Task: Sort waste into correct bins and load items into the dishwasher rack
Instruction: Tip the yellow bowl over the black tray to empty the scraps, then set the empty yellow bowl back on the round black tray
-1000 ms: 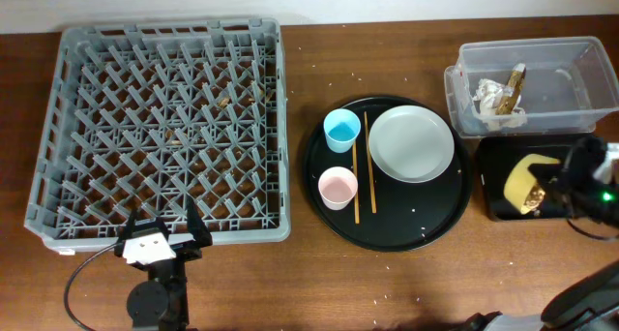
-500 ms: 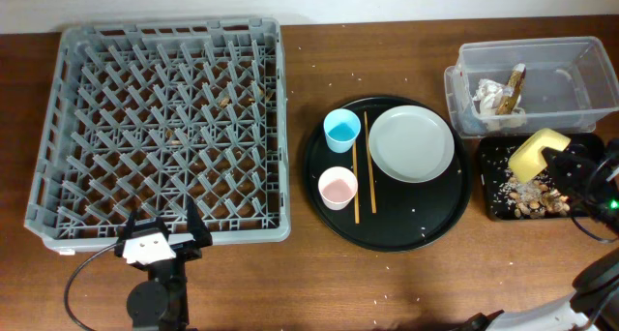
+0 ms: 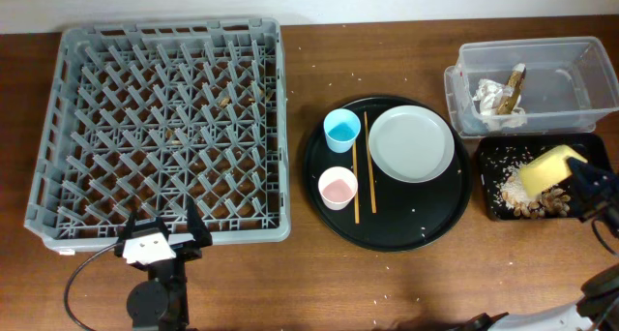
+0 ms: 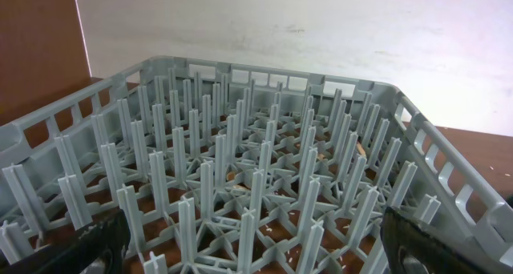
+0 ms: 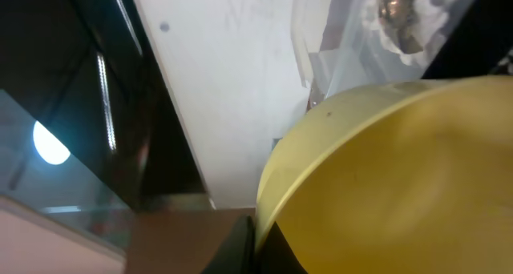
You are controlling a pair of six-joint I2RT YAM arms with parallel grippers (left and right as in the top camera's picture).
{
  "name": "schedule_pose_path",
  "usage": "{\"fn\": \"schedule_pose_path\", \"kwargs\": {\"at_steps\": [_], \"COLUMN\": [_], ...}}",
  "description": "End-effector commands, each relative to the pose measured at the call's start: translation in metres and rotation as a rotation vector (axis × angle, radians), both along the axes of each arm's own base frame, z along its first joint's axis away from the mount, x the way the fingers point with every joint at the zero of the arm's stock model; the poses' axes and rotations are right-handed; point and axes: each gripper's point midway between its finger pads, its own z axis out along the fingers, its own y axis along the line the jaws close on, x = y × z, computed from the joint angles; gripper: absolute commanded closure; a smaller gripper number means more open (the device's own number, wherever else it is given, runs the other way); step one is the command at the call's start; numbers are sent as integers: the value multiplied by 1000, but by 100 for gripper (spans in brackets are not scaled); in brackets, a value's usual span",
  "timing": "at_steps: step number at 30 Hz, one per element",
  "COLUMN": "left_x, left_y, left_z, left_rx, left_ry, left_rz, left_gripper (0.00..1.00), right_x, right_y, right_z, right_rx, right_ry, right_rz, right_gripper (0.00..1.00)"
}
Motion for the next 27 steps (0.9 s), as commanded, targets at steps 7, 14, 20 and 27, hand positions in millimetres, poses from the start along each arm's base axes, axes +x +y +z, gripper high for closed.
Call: {"fn": "schedule_pose_path", "kwargs": {"at_steps": [7, 14, 20, 27], "left_x": [0, 0, 0, 0], "left_y": [0, 0, 0, 0], "left_z": [-1, -2, -2, -2], "left_rx": [12, 12, 12, 12], "left_ry": [5, 5, 5, 8], "left_rz": [-2, -1, -1, -2], "left_gripper": [0, 0, 0, 0], "right_x": [-2, -8, -15, -15], "right_y": [-4, 7, 24, 94], "right_z": [-12, -12, -7, 30], "right_rx": [43, 32, -90, -452], "right_ry": [84, 91, 125, 224], "right_rz": [-17, 0, 41, 236], "right_gripper": [96, 96, 96, 96]}}
